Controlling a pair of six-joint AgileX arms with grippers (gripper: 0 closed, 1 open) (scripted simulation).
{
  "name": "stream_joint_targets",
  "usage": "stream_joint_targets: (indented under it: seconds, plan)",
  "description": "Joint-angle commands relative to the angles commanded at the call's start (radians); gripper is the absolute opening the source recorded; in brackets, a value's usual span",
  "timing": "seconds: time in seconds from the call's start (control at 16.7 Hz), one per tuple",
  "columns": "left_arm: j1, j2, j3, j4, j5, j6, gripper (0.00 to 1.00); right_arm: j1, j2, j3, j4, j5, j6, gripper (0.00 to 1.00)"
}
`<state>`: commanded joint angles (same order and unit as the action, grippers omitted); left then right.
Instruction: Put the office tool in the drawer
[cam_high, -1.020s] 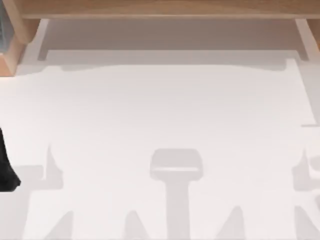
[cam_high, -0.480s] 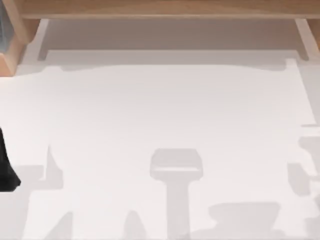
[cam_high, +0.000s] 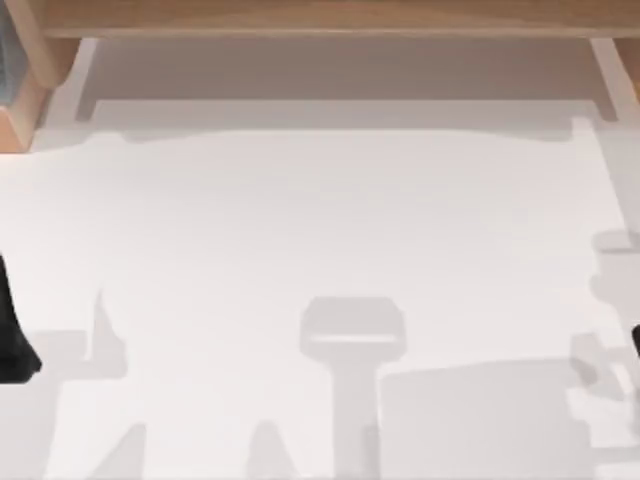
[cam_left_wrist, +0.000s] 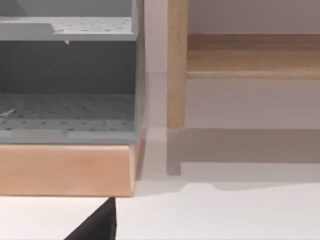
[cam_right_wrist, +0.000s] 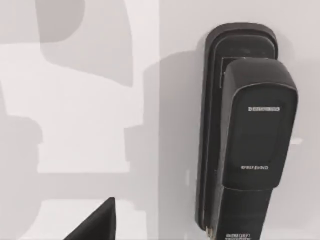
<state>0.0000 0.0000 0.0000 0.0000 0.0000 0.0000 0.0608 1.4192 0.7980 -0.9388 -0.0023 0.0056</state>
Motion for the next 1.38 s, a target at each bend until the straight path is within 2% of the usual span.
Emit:
stream_joint_targets:
  seconds: [0.36,0.78,1.08,1.38]
  plan:
    - [0.0,0.0,0.0,0.0,0.0,0.0,1.0,-0.003,0.009,0.0,-0.001,0.0,-0.001,1.0]
    - [0.0,0.0,0.0,0.0,0.0,0.0,1.0,0.002,0.11,-0.112,0.216,0.0,0.004,1.0]
    - [0.0,0.0,0.0,0.0,0.0,0.0,1.0,0.003,0.12,-0.121,0.23,0.0,0.004,1.0]
    - [0.0,0.0,0.0,0.0,0.0,0.0,1.0,0.003,0.12,-0.121,0.23,0.0,0.004,0.62]
